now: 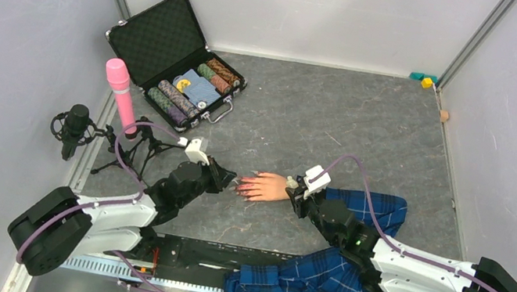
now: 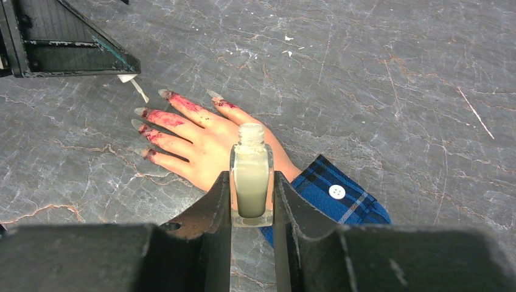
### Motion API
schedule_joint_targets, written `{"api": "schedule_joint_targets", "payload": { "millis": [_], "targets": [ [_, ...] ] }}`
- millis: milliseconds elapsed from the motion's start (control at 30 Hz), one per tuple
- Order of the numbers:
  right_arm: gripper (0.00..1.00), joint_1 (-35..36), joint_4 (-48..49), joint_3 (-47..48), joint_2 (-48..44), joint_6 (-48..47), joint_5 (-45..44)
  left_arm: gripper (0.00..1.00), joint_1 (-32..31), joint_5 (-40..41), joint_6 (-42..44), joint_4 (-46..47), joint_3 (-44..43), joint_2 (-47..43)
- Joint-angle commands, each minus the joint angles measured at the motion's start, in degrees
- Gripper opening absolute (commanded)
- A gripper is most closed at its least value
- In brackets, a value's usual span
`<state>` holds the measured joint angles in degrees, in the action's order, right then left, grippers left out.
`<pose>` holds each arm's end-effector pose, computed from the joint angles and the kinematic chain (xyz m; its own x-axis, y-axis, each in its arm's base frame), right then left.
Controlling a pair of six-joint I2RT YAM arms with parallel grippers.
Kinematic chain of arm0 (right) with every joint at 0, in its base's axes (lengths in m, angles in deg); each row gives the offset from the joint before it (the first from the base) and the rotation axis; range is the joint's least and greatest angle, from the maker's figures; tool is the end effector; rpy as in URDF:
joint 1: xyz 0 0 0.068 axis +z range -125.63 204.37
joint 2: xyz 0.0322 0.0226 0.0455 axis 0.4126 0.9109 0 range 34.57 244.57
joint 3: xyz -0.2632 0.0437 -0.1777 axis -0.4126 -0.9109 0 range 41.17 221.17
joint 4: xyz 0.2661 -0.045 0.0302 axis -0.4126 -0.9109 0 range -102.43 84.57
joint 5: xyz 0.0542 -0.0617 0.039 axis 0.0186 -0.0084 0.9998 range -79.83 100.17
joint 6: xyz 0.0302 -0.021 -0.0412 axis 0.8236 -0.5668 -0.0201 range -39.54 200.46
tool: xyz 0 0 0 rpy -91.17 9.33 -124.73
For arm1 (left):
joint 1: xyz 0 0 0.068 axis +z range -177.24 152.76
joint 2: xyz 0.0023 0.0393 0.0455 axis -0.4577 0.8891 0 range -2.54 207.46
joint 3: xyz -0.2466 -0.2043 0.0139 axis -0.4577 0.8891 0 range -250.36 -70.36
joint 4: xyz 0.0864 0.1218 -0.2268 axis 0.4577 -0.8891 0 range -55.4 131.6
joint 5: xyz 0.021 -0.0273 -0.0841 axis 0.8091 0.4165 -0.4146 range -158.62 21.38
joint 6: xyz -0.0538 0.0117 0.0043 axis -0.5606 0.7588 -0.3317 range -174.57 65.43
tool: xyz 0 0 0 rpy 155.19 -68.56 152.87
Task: Paint the nails
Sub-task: Paint the nail polish on the nail.
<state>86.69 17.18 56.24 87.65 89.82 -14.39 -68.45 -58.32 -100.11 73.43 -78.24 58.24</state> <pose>0.0950 0.1474 0.2249 -0.2225 -0.1057 -0.9692 -0.5911 0.8052 0.0479 0.1345 -0.1089 0.1791 -0.5623 -0.4409 -0.6995 0.1731 0.7644 -0.6210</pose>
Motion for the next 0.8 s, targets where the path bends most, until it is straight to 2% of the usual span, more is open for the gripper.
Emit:
{"api": "schedule_joint_targets", "payload": {
  "millis": [0, 200, 767],
  "targets": [
    [0.00, -0.2, 3.4, -0.1, -0.6, 0.4, -0.6, 0.02, 0.2, 3.1, 0.8, -2.6, 0.0, -2.8],
    [0.00, -0.2, 3.5, -0.1, -0.3, 0.5, -0.5, 0.02, 0.2, 6.0, 0.8, -7.5, 0.5, -5.6],
    [0.00, -0.2, 3.7, 0.0, 0.2, 0.6, -0.3, 0.02, 0.2, 5.9, 0.6, -6.1, -0.7, -1.2]
  ]
}}
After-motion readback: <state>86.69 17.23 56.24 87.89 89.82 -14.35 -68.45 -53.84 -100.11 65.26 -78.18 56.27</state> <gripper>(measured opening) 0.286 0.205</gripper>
